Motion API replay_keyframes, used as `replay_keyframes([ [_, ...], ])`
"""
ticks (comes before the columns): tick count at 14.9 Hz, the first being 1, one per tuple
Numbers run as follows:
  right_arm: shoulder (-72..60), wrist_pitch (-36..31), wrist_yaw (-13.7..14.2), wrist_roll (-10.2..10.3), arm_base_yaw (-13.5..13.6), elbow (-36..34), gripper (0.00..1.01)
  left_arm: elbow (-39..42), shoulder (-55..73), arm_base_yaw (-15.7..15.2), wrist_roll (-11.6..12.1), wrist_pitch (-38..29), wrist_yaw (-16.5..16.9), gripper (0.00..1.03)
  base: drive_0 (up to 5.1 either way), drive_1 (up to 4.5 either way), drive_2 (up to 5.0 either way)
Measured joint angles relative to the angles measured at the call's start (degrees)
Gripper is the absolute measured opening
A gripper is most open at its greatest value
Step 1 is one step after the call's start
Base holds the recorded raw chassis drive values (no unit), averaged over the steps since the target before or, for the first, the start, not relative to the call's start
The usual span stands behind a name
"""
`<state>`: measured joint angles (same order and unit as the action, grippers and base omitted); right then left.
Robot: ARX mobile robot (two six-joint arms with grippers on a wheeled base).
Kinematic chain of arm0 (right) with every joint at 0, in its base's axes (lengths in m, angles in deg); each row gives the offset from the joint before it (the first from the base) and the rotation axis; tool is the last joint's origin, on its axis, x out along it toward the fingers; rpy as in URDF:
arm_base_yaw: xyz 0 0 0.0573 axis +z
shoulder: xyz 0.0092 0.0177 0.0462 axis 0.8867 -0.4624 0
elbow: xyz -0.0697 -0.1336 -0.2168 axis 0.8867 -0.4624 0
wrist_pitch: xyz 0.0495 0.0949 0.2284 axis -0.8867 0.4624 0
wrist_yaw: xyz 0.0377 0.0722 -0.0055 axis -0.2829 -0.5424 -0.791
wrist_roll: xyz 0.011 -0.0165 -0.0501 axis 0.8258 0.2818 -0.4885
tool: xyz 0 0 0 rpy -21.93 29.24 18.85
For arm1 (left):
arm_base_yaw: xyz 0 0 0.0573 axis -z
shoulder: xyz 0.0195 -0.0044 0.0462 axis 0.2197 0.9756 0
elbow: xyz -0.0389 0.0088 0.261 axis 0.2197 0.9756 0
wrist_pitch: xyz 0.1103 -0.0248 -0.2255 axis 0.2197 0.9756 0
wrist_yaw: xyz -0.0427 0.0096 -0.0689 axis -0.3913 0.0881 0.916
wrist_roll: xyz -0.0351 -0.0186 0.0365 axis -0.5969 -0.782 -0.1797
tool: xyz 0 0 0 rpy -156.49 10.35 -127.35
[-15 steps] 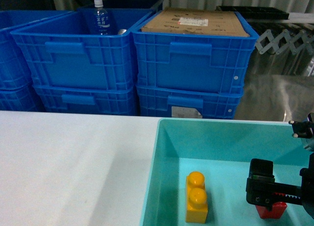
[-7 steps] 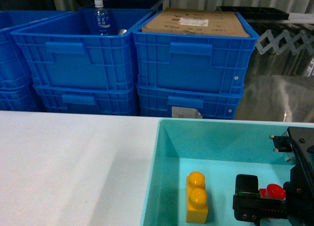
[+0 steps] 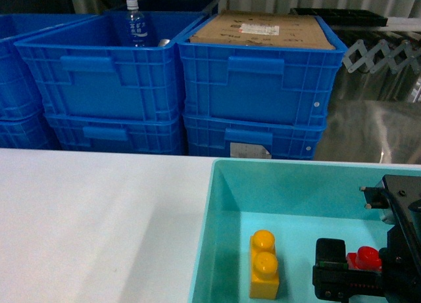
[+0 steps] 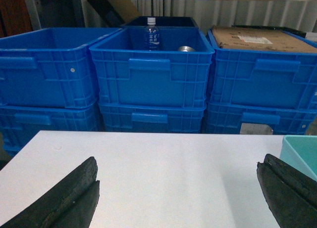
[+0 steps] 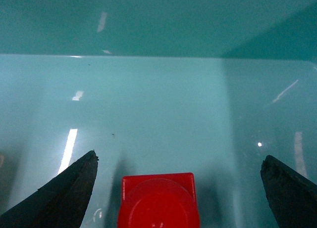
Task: Pick red block from blue box to shelf
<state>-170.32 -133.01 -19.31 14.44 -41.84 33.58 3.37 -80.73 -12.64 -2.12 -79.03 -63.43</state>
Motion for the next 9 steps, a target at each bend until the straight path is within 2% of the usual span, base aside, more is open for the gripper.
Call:
replay_keyframes([
  [1,-0.92,-0.83,-0.09,-0.59,-0.7,0.04,0.98,0.0,0.0,0.0,0.0,0.02,0.0,0.98,0.0,0.0,0.0],
  [2,-3.28,-6.05,-1.16,-3.13,-1.42,0.0,0.98,0.0,0.0,0.0,-0.02,0.0,0.0,0.98,0.0,0.0,0.0],
  [3,-5.68,-11.04,-3.19,-7.56,-1.9,-0.79,0.77,0.0,0.0,0.0,0.0,0.02,0.02,0.98,0.0,0.0,0.0],
  [4,-5.2,-10.82,-5.57,-8.41,-1.77,-1.51,0.44,0.0,0.0,0.0,0.0,0.02,0.02,0.98,0.0,0.0,0.0],
  [5,-3.98,-11.21,-6.25,-10.27,-1.55,-2.45,0.3,0.0,0.0,0.0,0.0,0.02,0.02,0.98,0.0,0.0,0.0],
  [6,1.62,-12.9,-7.37,-13.35,-3.04,-5.51,0.3,0.0,0.0,0.0,0.0,0.02,0.02,0.98,0.0,0.0,0.0],
  [7,12.17,-9.7,-11.69,-16.96,-5.38,-8.07,0.3,0.0,0.0,0.0,0.0,0.0,0.02,0.98,0.0,0.0,0.0],
  [9,21.18,-4.26,-16.11,-18.71,-7.87,-8.28,0.29,0.0,0.0,0.0,0.0,0.02,0.02,0.98,0.0,0.0,0.0],
])
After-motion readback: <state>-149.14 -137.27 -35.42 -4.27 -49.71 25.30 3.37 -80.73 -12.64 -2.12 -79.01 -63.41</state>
